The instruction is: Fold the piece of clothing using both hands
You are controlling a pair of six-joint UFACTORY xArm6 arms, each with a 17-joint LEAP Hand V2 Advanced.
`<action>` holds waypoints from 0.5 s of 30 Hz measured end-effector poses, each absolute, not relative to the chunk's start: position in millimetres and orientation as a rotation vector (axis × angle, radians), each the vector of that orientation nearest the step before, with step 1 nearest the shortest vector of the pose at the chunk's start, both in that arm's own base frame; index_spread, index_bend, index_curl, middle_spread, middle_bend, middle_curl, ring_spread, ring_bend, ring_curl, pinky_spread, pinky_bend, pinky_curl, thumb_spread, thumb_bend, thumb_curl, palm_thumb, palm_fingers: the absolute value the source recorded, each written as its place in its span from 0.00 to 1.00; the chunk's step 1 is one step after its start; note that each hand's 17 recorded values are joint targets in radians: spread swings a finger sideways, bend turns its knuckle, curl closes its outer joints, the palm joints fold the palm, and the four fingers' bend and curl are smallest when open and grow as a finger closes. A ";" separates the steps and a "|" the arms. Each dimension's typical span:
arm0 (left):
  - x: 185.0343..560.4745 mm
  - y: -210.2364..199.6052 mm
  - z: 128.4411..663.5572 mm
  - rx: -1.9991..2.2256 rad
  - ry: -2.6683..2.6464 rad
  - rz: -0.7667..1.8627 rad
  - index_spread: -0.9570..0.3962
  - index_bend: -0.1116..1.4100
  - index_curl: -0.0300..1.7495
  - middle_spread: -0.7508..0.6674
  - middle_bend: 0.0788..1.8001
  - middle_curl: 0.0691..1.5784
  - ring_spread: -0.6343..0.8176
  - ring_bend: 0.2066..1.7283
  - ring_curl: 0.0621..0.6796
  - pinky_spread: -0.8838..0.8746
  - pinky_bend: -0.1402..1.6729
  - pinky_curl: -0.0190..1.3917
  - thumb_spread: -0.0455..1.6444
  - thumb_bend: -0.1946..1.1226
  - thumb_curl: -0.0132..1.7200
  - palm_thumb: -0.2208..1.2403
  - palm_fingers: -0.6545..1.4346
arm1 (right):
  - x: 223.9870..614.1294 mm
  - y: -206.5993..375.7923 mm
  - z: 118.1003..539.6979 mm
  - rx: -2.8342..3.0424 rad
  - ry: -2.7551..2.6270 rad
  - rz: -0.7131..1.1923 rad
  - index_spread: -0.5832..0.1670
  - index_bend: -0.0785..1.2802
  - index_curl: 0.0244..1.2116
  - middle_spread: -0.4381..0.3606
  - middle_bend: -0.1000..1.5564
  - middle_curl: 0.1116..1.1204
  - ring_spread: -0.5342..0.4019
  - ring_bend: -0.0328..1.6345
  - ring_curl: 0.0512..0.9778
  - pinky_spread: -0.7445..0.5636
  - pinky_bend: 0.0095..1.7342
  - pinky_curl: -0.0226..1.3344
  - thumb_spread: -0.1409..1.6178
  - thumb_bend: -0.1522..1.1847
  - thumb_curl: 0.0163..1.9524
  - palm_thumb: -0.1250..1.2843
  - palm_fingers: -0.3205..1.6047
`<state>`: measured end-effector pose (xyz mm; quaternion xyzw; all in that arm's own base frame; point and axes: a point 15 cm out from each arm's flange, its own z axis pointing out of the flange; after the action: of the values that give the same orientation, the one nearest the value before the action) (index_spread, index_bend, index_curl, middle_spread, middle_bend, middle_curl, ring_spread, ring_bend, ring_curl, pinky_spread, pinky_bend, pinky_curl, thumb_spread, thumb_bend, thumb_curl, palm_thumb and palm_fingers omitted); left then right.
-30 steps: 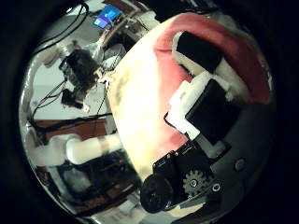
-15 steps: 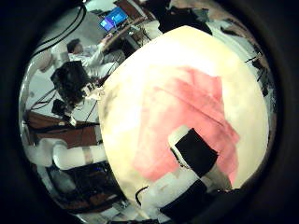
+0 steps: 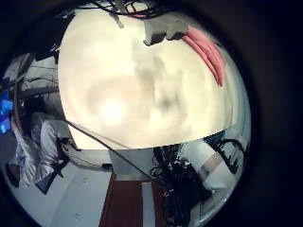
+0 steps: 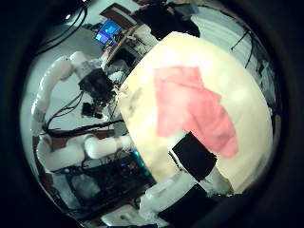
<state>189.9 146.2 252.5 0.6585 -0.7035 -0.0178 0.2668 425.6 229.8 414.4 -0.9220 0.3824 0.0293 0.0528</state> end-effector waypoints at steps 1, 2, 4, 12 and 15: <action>191.0 136.1 257.1 1.773 -1.911 -0.050 0.75 0.18 0.17 0.82 0.05 0.09 0.84 0.09 0.28 0.81 0.20 0.24 0.71 0.13 0.20 0.41 0.28 | 412.7 217.2 414.0 -2.819 1.198 0.131 0.21 0.22 0.31 0.61 0.24 0.24 0.76 0.28 0.23 0.86 0.23 0.22 0.88 0.11 0.13 0.53 0.18; 192.0 128.0 260.5 1.768 -1.922 -0.054 0.75 0.17 0.17 0.82 0.05 0.09 0.84 0.09 0.28 0.81 0.20 0.24 0.71 0.13 0.20 0.41 0.28 | 404.2 208.6 414.9 -2.826 1.222 0.155 0.21 0.21 0.31 0.62 0.24 0.23 0.76 0.27 0.22 0.86 0.22 0.22 0.88 0.11 0.13 0.52 0.19; 196.4 113.2 265.2 1.761 -1.938 -0.074 0.75 0.18 0.17 0.82 0.05 0.09 0.84 0.09 0.28 0.81 0.20 0.24 0.71 0.13 0.20 0.41 0.29 | 384.6 184.8 416.0 -2.838 1.308 0.220 0.22 0.21 0.30 0.59 0.23 0.23 0.77 0.26 0.21 0.86 0.21 0.22 0.88 0.11 0.13 0.52 0.20; 208.5 48.7 279.7 1.741 -1.958 -0.162 0.75 0.18 0.18 0.82 0.05 0.09 0.83 0.09 0.28 0.81 0.20 0.24 0.71 0.13 0.20 0.41 0.29 | 326.2 120.0 395.5 -2.884 1.546 0.516 0.23 0.19 0.29 0.62 0.20 0.22 0.78 0.20 0.20 0.85 0.16 0.22 0.88 0.10 0.12 0.50 0.20; 201.5 26.6 282.9 1.716 -1.957 -0.248 0.75 0.18 0.18 0.82 0.05 0.09 0.83 0.09 0.28 0.81 0.21 0.24 0.71 0.13 0.20 0.41 0.29 | 310.5 94.8 383.6 -2.891 1.606 0.539 0.23 0.19 0.28 0.62 0.19 0.22 0.79 0.19 0.19 0.84 0.15 0.22 0.88 0.11 0.11 0.49 0.20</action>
<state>201.5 26.6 282.9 0.6336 -0.7228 -0.0916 0.2604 310.5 94.8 383.6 -0.8581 0.4767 0.1601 -0.1042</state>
